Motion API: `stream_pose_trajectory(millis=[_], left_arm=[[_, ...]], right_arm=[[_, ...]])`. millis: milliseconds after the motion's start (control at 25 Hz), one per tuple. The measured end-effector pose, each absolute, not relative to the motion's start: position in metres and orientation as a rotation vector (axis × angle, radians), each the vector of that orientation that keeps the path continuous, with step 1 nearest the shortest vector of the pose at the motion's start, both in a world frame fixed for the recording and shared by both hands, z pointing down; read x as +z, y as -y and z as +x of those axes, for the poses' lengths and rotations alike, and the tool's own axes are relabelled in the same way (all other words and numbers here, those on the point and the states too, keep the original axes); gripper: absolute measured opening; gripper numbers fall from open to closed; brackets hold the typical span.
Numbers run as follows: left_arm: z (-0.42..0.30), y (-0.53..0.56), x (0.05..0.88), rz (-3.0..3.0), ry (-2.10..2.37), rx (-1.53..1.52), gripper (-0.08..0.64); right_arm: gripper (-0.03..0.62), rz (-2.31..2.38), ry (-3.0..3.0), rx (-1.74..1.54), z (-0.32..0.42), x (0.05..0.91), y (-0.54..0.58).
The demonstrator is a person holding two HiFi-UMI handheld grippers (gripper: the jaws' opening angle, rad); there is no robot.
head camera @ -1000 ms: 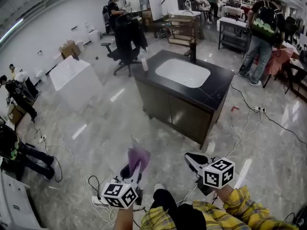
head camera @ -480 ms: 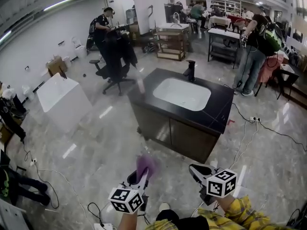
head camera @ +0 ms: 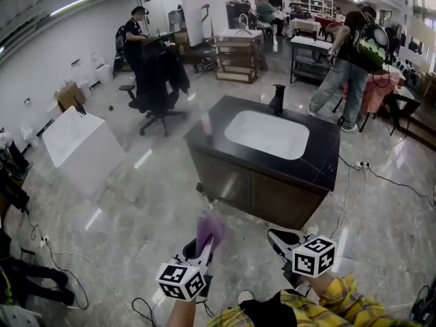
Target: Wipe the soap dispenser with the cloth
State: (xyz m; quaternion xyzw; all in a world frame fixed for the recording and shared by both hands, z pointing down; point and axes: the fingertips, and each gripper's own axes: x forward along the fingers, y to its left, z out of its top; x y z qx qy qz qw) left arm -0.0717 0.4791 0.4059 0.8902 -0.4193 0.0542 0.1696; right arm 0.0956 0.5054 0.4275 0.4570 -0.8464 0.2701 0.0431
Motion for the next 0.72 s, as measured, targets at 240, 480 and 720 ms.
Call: stream_pose_trajectory(millis=[240,480,720], left_arm=[[-0.090,-0.456,0.413,2.509,1.191,0.137,0.077],[-0.095,-0.430,0.423,2.478,1.221,0.146,0.077],[-0.097,-0.387,0.432,2.425,1.268,0.147,0.077]], right_arm=[[0.006,1.350,2.574,0.805,0.070,0.430,-0.481],[0.006,1.328,2.600,0.803,0.063,0.431,-0.438],[0.006,1.296,2.640,0.798,0.069,0.430,-0.387]])
